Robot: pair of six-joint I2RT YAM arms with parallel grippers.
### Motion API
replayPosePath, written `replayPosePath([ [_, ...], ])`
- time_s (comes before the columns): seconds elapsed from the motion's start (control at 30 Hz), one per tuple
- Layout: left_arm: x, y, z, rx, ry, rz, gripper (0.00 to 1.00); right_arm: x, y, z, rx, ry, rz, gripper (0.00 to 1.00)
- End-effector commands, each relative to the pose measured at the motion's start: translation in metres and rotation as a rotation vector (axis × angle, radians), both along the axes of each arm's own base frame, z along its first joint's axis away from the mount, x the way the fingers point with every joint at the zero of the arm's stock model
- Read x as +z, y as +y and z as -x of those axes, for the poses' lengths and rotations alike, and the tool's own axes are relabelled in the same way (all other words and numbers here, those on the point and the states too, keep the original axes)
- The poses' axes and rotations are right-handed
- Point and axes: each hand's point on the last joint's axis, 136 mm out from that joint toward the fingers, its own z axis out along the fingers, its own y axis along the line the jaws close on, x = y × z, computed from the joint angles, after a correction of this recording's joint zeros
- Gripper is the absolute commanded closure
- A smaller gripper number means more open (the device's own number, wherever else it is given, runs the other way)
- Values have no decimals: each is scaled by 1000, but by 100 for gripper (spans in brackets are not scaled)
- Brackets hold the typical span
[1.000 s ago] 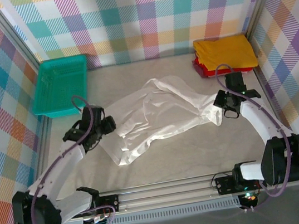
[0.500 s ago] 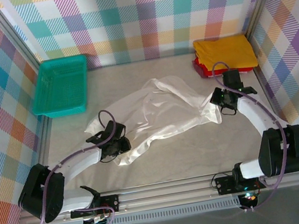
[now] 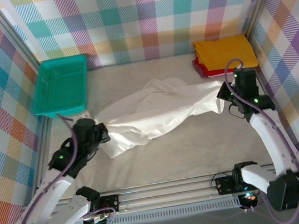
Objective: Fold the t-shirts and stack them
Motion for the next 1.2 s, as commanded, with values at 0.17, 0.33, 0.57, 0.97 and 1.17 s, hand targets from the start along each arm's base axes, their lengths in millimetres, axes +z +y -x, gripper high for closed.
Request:
replayPosePath([
  [0.17,129,35,30,-27,-195,-146,100,148,-13,81,2,-413,125,100],
  [0.33,235,34,51,-111,-435,-136,100,234,-16,135,-6,-634,165,100],
  [0.57,330,32,52,-137,-619,-169,100,320,-2,150,72,-767,148,100],
  [0.97,264,45,-127,59,-377,-319,100,263,39,-103,224,-448,56,100],
  [1.17,124,63,-247,88,-157,-373,100,149,81,-244,278,-321,37,100],
])
